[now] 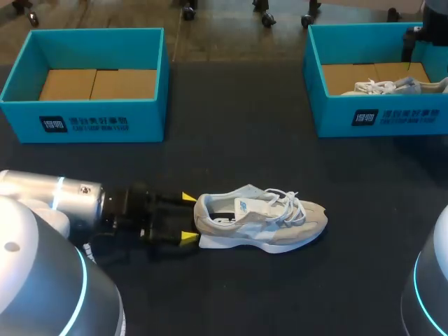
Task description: Take the shoe out of the shoebox, open the shoe tongue, remove and reinsert the insole, then place the shoe into the shoebox
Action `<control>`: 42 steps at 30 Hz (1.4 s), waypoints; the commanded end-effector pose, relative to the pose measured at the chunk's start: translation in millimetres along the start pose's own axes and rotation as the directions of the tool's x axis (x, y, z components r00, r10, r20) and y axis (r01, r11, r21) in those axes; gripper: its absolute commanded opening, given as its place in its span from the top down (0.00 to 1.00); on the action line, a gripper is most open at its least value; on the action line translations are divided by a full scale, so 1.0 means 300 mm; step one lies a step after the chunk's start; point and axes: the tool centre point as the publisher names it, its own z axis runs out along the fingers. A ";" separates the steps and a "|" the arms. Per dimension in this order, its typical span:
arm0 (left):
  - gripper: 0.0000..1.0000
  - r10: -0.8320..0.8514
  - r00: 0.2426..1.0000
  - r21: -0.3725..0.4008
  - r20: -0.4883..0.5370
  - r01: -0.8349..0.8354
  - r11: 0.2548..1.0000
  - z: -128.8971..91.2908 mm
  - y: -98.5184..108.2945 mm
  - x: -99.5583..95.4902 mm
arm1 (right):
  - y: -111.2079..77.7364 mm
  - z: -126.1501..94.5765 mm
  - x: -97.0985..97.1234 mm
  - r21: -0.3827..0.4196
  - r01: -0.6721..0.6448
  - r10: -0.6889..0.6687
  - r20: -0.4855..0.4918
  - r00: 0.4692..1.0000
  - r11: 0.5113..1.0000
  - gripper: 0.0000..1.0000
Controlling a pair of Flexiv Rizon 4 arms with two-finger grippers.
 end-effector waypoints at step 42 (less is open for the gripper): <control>1.00 0.038 0.998 -0.060 -0.056 -0.041 0.997 0.177 -0.005 -0.022 | -0.002 -0.002 0.000 -0.002 0.000 0.000 0.000 1.000 1.000 0.00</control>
